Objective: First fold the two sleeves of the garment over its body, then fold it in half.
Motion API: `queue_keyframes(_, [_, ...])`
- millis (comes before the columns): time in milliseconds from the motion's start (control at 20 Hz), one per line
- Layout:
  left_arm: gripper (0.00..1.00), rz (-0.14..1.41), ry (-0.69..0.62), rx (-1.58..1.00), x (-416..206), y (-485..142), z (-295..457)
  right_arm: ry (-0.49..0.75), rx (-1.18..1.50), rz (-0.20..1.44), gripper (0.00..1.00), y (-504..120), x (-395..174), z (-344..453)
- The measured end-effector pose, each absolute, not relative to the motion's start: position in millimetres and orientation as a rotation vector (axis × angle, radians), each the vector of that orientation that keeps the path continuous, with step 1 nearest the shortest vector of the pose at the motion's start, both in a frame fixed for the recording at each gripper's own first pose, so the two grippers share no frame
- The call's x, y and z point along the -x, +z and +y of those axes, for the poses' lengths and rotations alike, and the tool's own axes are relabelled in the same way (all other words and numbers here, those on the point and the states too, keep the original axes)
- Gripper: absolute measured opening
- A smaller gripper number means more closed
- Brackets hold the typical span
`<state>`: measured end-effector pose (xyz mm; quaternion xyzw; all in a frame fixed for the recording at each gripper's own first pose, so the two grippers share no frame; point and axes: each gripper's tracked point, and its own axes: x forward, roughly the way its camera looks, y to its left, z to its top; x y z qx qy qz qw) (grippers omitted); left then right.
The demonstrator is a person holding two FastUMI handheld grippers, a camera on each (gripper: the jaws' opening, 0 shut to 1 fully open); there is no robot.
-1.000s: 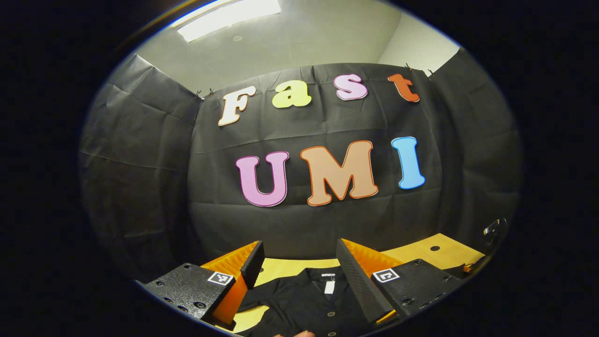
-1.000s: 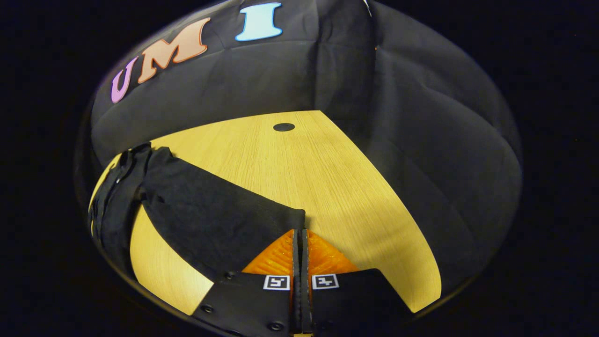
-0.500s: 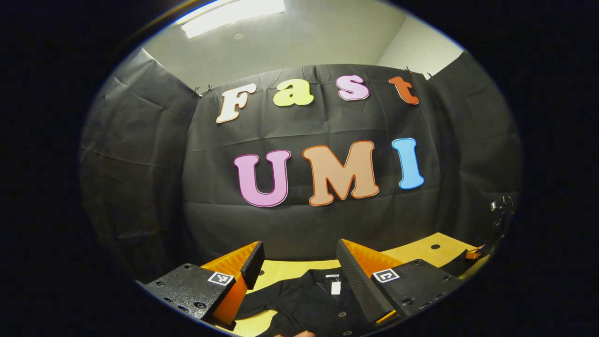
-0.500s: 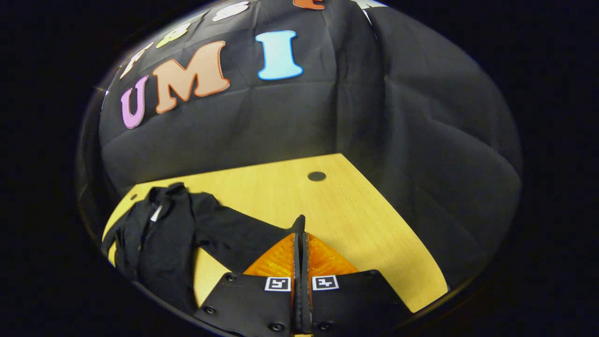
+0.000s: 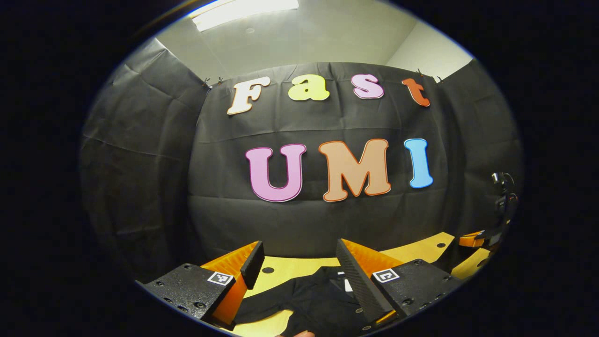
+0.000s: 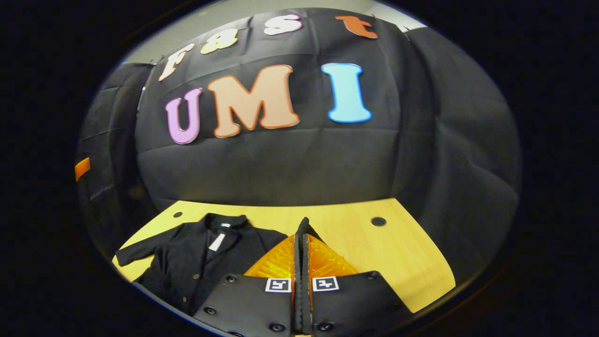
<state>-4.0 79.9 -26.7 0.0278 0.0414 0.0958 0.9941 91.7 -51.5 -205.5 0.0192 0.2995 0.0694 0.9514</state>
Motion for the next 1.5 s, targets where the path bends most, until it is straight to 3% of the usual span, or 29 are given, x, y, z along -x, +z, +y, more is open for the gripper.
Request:
queue_keyframes(400, [0.92, 0.1, 0.269, -0.015, 26, -41, 148, 0.324, 0.044, 0.542, 0.02, -179, -116, 79])
queue_keyframes(500, [0.92, 0.106, 0.292, -0.01, 31, -46, 169, 0.361, 0.05, 0.553, 0.05, -186, -117, 110])
queue_keyframes(550, [0.92, 0.111, 0.302, -0.009, 35, -48, 178, 0.382, 0.049, 0.561, 0.02, -190, -116, 126])
queue_keyframes(600, [0.96, 0.116, 0.312, -0.01, 37, -51, 187, 0.401, 0.05, 0.566, 0.02, -194, -116, 143])
queue_keyframes(650, [0.92, 0.123, 0.323, -0.014, 38, -54, 196, 0.417, 0.052, 0.573, 0.05, -199, -116, 157])
queue_keyframes(700, [0.97, 0.13, 0.333, -0.016, 40, -57, 206, 0.432, 0.057, 0.582, 0.04, -203, -115, 171])
queue_keyframes(800, [0.97, 0.144, 0.348, -0.016, 46, -64, 223, 0.47, 0.072, 0.588, 0.02, -209, -113, 200])
queue_keyframes(850, [0.93, 0.15, 0.354, -0.014, 47, -68, 229, 0.491, 0.078, 0.587, 0.02, -211, -111, 215])
queue_keyframes(950, [0.97, 0.16, 0.362, -0.01, 49, -72, 241, 0.523, 0.067, 0.59, 0.02, -217, -111, 243])
queue_keyframes(1050, [0.93, 0.169, 0.368, -0.009, 50, -78, 252, 0.546, 0.062, 0.6, 0.02, -226, -110, 265])
queue_keyframes(1150, [0.97, 0.183, 0.375, -0.005, 52, -85, 264, 0.573, 0.063, 0.628, 0.05, -241, -109, 288])
queue_keyframes(1500, [0.97, 0.233, 0.419, 0.002, 61, -109, 302, 0.653, 0.052, 0.753, 0.02, -303, -96, 352])
